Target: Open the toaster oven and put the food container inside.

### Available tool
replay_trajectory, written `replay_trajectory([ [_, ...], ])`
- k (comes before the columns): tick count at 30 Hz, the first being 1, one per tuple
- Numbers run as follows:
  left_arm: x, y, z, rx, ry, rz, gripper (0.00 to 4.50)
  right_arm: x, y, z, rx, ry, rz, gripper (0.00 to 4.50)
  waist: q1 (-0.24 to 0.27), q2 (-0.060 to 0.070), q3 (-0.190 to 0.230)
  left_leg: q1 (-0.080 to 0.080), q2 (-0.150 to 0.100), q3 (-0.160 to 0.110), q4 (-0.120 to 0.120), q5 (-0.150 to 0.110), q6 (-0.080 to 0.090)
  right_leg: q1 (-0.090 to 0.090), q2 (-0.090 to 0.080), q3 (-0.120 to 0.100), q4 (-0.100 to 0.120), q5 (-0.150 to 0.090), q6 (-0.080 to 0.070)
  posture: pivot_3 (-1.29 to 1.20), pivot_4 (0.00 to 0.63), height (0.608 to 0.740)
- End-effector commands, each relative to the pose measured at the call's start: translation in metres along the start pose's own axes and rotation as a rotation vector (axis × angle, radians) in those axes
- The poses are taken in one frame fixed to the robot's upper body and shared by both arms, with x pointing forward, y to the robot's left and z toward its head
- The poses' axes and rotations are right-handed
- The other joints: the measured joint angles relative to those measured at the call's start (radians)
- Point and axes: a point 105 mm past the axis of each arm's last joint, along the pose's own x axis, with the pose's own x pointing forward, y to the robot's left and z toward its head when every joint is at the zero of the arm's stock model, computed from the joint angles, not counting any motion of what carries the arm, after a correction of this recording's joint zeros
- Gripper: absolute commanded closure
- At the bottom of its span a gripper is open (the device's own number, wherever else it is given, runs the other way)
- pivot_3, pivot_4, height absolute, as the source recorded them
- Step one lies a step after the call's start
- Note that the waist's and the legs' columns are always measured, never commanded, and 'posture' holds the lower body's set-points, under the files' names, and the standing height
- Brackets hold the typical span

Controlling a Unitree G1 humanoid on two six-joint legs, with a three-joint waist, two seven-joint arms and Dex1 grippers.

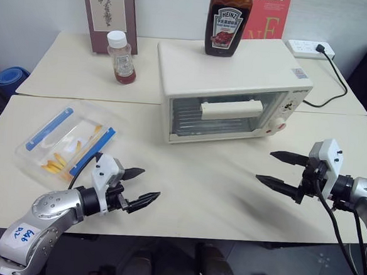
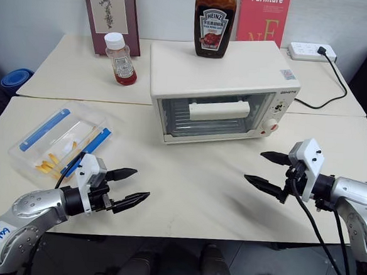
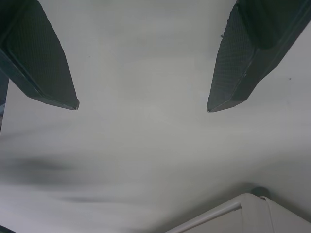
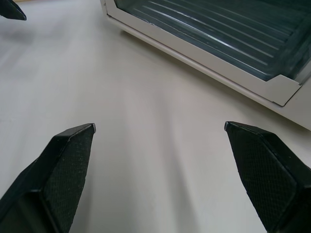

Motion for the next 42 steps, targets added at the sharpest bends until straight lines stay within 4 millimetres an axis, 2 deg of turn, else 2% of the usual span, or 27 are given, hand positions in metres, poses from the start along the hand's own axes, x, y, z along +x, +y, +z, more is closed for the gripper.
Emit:
replay_trajectory([
  [1,0.003,-0.006,0.005,0.051,0.006,-0.045,0.0,0.001,0.001,0.011,-0.015,-0.053,-0.012,0.04,0.0,0.0,0.0,0.0,0.0,0.0,0.0,0.0,0.0,0.0,0.0,0.0,0.0,0.0,0.0,0.0,0.15,0.74],
  [8,0.005,0.001,0.013,0.007,-0.054,0.001,0.0,0.008,0.006,0.013,0.047,-0.096,-0.012,0.04,0.0,0.0,0.0,0.0,0.0,0.0,0.0,0.0,0.0,0.0,0.0,0.0,0.0,0.0,0.0,0.0,0.15,0.74],
  [12,0.005,-0.002,0.037,-0.024,-0.134,-0.079,0.0,0.018,0.003,0.028,0.107,-0.176,-0.014,0.04,-0.002,0.0,0.0,0.0,0.0,0.0,0.001,0.0,0.0,0.0,0.0,0.0,0.002,0.0,0.0,0.0,0.15,0.74],
  [14,0.007,0.003,0.05,0.002,-0.145,-0.072,0.0,0.023,0.0,0.039,0.139,-0.231,-0.004,0.04,-0.002,0.0,0.0,0.001,0.0,0.0,0.0,0.0,0.0,0.0,0.0,0.0,0.002,0.0,0.0,0.0,0.15,0.74],
  [16,0.01,0.007,0.07,0.012,-0.19,-0.077,0.0,0.028,-0.009,0.049,0.153,-0.262,-0.018,0.04,-0.001,0.0,0.0,0.0,0.0,0.0,0.001,0.0,0.0,0.0,0.0,0.0,0.002,0.0,0.0,0.0,0.15,0.74],
  [21,0.007,0.0,0.112,0.046,-0.287,-0.163,0.0,0.035,-0.03,0.069,0.169,-0.316,-0.043,0.04,-0.001,0.0,0.0,-0.001,0.0,0.0,0.0,0.0,0.0,-0.001,0.0,0.0,0.001,0.0,0.001,0.0,0.15,0.74],
  [24,0.006,-0.003,0.128,0.092,-0.295,-0.192,0.0,0.041,-0.034,0.078,0.159,-0.331,-0.026,0.04,-0.002,0.0,0.0,-0.002,0.0,0.0,0.0,0.0,0.0,-0.002,0.0,0.0,0.0,0.0,0.001,0.0,0.15,0.74],
  [28,0.006,-0.003,0.138,0.145,-0.279,-0.2,0.0,0.051,-0.025,0.09,0.138,-0.349,0.036,0.04,-0.004,0.0,0.0,-0.001,0.0,0.0,0.0,0.0,0.0,-0.002,0.0,0.0,0.001,0.0,0.001,0.0,0.15,0.74],
  [32,0.008,-0.003,0.141,0.161,-0.279,-0.193,0.0,0.055,-0.01,0.093,0.115,-0.346,0.096,0.04,-0.003,0.0,0.0,-0.002,0.0,0.0,0.0,0.0,0.0,-0.002,0.0,0.0,0.001,0.0,0.001,0.0,0.15,0.74],
  [38,0.013,0.002,0.146,0.183,-0.287,-0.169,0.0,0.05,0.001,0.097,0.111,-0.368,0.118,0.04,-0.004,0.0,0.0,-0.002,0.0,0.0,0.0,0.0,0.0,-0.003,0.0,0.0,0.001,0.0,0.001,0.0,0.15,0.74],
  [42,0.02,0.013,0.15,0.204,-0.288,-0.135,0.0,0.04,0.02,0.093,0.102,-0.367,0.175,0.04,-0.002,0.0,0.0,-0.003,0.0,-0.001,0.0,0.0,0.0,-0.003,0.001,0.0,0.0,0.0,0.001,0.0,0.15,0.74],
])
